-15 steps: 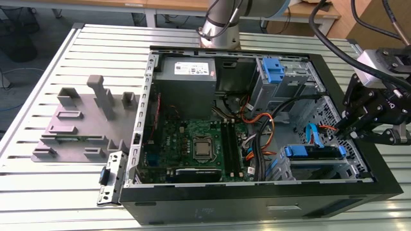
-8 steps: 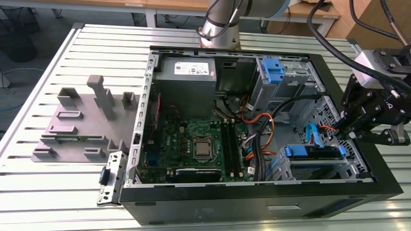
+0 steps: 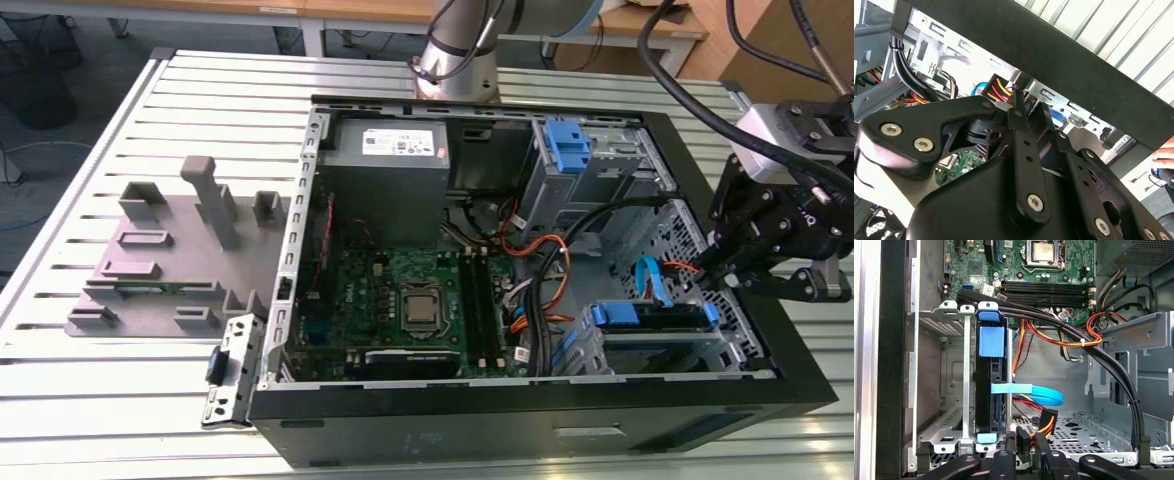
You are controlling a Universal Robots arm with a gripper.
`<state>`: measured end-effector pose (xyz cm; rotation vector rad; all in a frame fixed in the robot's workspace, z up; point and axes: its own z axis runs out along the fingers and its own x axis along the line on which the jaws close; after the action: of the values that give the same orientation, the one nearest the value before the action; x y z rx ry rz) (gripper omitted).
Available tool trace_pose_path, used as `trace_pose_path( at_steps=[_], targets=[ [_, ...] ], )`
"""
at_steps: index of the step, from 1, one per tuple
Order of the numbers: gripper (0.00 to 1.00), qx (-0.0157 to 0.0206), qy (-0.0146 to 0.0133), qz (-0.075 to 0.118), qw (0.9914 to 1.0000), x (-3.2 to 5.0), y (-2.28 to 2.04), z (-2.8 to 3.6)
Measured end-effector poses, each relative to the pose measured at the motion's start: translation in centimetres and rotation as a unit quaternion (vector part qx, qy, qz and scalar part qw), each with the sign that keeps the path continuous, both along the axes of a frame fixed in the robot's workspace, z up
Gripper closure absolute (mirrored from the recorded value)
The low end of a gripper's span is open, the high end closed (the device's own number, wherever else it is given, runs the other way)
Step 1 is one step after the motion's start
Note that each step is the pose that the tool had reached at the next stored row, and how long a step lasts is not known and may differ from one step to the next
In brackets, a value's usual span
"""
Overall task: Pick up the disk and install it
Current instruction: 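Insert the second disk wire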
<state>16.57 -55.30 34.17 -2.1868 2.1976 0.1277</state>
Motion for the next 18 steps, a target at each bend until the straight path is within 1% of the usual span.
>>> trace_pose_path(
  at_steps=[2, 3, 4, 5, 11, 14, 18],
  targets=[
    [0.72, 0.0, 0.0, 0.0, 1.0, 0.0, 0.0, 0.0],
    [0.78, 0.0, 0.0, 0.0, 1.0, 0.0, 0.0, 0.0],
    [0.78, 0.0, 0.0, 0.0, 1.0, 0.0, 0.0, 0.0],
    [0.84, 0.0, 0.0, 0.0, 1.0, -0.01, 0.0, 0.0],
    [0.84, 0.0, 0.0, 0.0, 1.0, -0.07, 0.0, -0.01],
    [0.84, 0.0, -0.0009, 0.0, 1.0, -0.73, 0.0, -0.02],
    [0.84, 0.0, -0.0012, 0.0, 1.0, -0.8, 0.0, -0.02]
  ],
)
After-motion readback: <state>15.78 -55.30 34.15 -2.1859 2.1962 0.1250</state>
